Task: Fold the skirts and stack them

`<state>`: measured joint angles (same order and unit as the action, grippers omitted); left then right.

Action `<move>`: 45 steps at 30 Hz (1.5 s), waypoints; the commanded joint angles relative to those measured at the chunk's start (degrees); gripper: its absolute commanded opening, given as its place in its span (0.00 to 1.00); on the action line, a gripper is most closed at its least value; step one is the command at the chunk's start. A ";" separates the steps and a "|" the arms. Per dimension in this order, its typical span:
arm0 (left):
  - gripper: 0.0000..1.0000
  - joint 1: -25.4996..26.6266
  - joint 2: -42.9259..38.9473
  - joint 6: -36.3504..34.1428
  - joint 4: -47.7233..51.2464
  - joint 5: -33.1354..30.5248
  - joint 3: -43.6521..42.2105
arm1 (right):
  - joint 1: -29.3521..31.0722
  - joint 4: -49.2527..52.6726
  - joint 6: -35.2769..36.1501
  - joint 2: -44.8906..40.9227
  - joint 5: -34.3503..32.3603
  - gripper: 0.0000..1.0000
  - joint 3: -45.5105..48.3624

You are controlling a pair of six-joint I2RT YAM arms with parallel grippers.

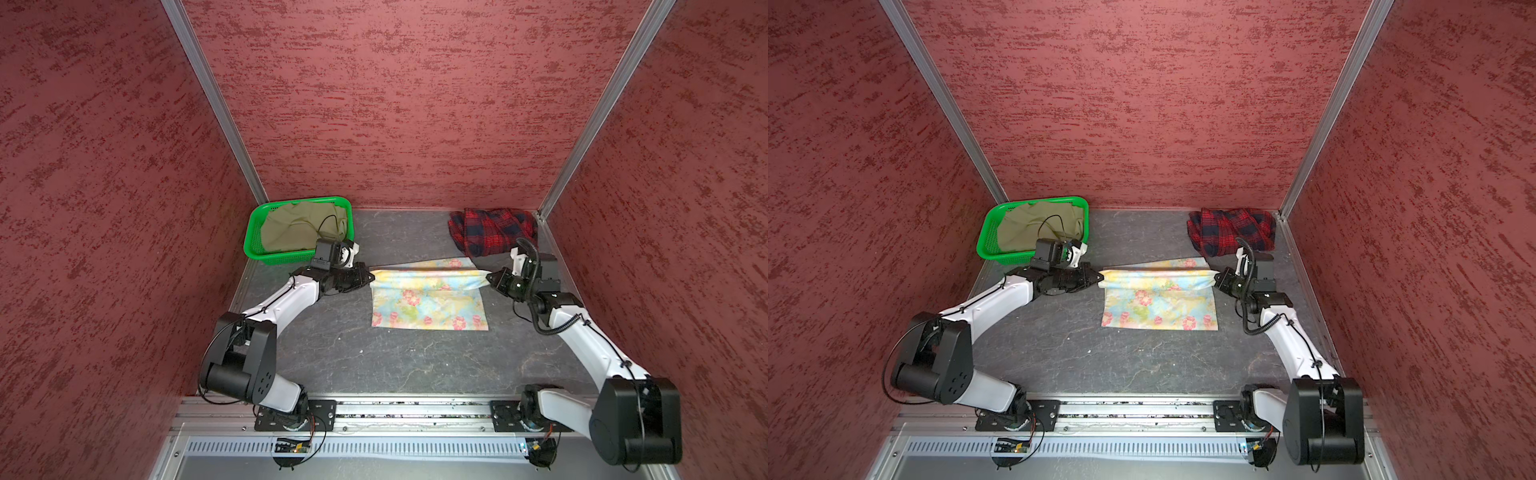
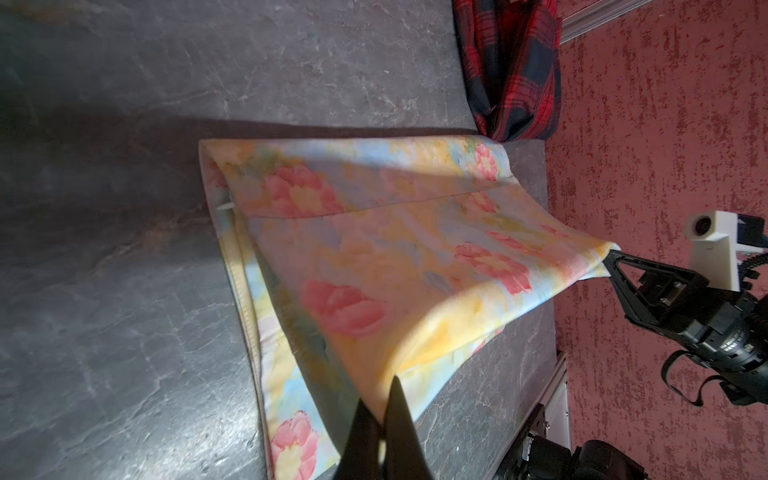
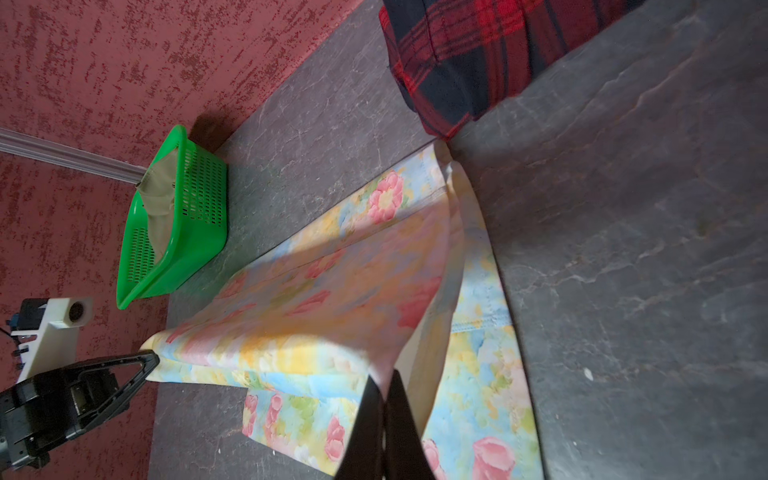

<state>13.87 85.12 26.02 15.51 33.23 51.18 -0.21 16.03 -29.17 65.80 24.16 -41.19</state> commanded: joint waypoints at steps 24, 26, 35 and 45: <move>0.00 5.02 12.18 2.71 -4.40 -8.54 -2.44 | -0.67 -5.41 -6.08 15.79 -3.62 0.00 5.08; 0.00 5.08 14.22 3.16 -5.24 -8.38 -2.77 | -0.60 -8.62 -6.97 20.07 -3.09 0.00 5.49; 0.00 3.97 21.47 3.40 -5.84 -9.42 1.06 | 1.09 -14.10 -8.60 33.00 -3.02 0.00 -1.27; 0.00 0.66 25.20 2.87 -0.03 -11.34 9.38 | 4.39 -9.90 -8.08 49.03 -2.76 0.00 -21.70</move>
<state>15.53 109.19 29.74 9.93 25.80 60.36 3.16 0.89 -37.26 111.44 23.92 -60.60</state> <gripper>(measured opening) 0.055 0.044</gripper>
